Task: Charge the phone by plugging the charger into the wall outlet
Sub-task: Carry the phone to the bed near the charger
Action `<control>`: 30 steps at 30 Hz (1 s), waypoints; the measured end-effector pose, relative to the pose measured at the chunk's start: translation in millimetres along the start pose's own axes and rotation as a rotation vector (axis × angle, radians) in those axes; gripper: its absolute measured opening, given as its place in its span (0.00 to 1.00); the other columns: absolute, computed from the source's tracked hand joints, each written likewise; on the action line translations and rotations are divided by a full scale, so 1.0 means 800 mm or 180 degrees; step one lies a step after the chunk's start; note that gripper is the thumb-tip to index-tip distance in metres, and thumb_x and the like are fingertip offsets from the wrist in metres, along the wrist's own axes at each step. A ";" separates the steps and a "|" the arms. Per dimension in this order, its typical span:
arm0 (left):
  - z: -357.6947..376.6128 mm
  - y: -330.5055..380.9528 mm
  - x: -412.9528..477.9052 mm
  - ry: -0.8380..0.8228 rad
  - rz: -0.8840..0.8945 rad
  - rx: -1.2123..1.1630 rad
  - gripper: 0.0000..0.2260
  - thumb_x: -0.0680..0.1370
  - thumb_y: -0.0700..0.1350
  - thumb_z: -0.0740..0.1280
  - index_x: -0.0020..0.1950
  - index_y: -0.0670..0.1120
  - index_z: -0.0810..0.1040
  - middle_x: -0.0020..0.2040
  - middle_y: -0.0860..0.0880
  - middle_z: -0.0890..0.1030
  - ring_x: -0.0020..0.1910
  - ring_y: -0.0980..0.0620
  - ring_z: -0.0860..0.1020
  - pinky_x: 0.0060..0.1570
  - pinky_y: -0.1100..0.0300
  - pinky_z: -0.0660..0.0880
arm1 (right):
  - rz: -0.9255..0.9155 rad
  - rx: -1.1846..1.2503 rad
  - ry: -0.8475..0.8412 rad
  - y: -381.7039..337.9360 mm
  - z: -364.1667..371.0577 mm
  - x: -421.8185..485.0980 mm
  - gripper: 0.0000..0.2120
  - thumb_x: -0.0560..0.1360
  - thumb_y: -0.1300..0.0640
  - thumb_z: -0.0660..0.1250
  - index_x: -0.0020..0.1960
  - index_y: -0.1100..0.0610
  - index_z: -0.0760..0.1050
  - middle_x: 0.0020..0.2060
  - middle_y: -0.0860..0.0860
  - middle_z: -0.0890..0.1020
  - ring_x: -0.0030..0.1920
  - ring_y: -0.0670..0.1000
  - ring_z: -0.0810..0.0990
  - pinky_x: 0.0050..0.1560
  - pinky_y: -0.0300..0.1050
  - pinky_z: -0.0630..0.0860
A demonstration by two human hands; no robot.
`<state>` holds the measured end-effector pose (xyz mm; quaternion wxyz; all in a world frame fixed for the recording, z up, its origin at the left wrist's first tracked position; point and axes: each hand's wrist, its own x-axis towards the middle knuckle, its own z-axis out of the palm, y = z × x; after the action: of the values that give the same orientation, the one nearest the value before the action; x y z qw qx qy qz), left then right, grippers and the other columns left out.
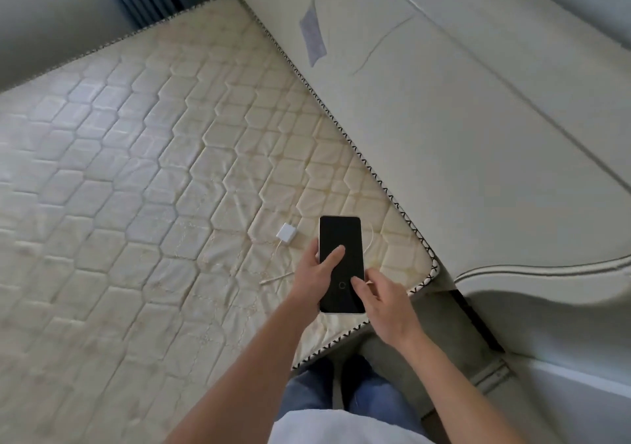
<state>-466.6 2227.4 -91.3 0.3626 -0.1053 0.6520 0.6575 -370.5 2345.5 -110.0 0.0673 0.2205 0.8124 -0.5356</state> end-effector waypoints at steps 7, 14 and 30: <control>-0.048 -0.049 0.049 0.0192 -0.0328 -0.0159 0.11 0.79 0.41 0.68 0.59 0.52 0.77 0.50 0.46 0.85 0.46 0.46 0.85 0.44 0.50 0.82 | 0.0163 -0.0469 -0.0299 0.038 0.053 0.044 0.18 0.80 0.46 0.61 0.33 0.51 0.63 0.21 0.47 0.69 0.24 0.46 0.67 0.28 0.41 0.62; -0.087 -0.121 0.125 0.0095 -0.0540 -0.0013 0.11 0.79 0.39 0.69 0.57 0.53 0.79 0.49 0.46 0.86 0.48 0.44 0.85 0.45 0.50 0.82 | 0.0318 -0.0483 -0.0328 0.120 0.114 0.096 0.20 0.79 0.44 0.60 0.33 0.52 0.61 0.21 0.47 0.67 0.24 0.46 0.63 0.29 0.44 0.62; -0.057 -0.266 0.385 -0.0126 -0.0634 0.0650 0.11 0.79 0.43 0.70 0.60 0.49 0.77 0.52 0.43 0.85 0.49 0.45 0.85 0.53 0.46 0.82 | 0.0814 -0.0974 -0.0195 0.313 0.135 0.250 0.16 0.79 0.40 0.55 0.40 0.49 0.70 0.35 0.44 0.74 0.40 0.50 0.75 0.39 0.48 0.70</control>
<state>-571.0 2265.5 -451.7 0.4477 -0.1190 0.6946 0.5504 -455.5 2388.0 -434.5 0.1922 0.2927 0.8473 -0.3994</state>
